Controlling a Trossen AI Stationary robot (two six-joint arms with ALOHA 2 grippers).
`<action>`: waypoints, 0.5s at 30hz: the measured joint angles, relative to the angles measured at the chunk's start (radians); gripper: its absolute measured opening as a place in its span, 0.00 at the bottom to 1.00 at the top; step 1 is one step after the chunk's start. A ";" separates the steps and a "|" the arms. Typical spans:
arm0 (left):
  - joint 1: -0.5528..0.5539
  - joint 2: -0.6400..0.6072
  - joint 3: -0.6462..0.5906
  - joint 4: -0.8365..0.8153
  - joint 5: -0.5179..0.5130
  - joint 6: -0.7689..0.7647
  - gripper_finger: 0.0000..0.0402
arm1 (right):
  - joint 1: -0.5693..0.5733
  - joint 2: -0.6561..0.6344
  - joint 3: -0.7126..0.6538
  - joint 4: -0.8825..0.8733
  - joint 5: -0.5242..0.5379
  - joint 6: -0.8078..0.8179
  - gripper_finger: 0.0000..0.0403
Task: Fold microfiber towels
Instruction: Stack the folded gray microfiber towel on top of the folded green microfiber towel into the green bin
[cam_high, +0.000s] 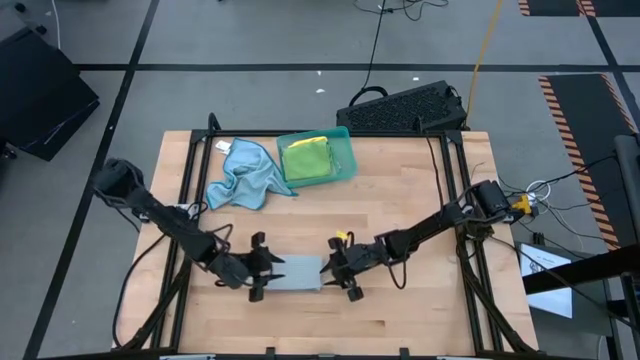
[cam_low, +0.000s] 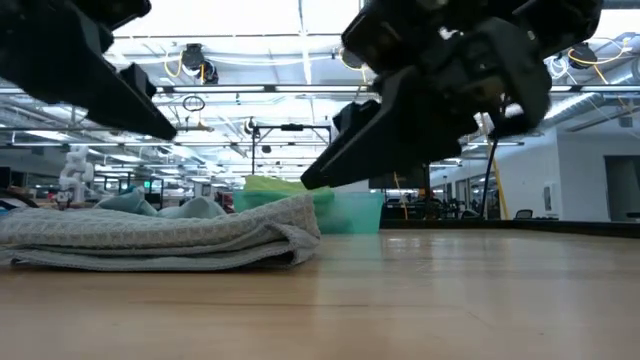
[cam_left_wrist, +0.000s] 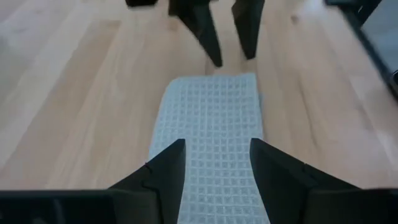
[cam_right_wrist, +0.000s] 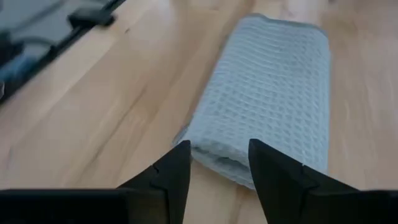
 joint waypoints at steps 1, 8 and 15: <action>0.000 0.024 0.014 -0.002 -0.001 -0.006 0.45 | 0.005 0.000 0.000 -0.002 0.000 -0.043 0.39; -0.020 0.250 0.233 -0.067 -0.069 0.049 0.49 | 0.022 0.000 0.000 -0.034 -0.005 -0.216 0.39; -0.027 0.495 0.528 -0.366 -0.148 0.040 0.74 | 0.028 0.000 0.000 -0.045 -0.004 -0.279 0.43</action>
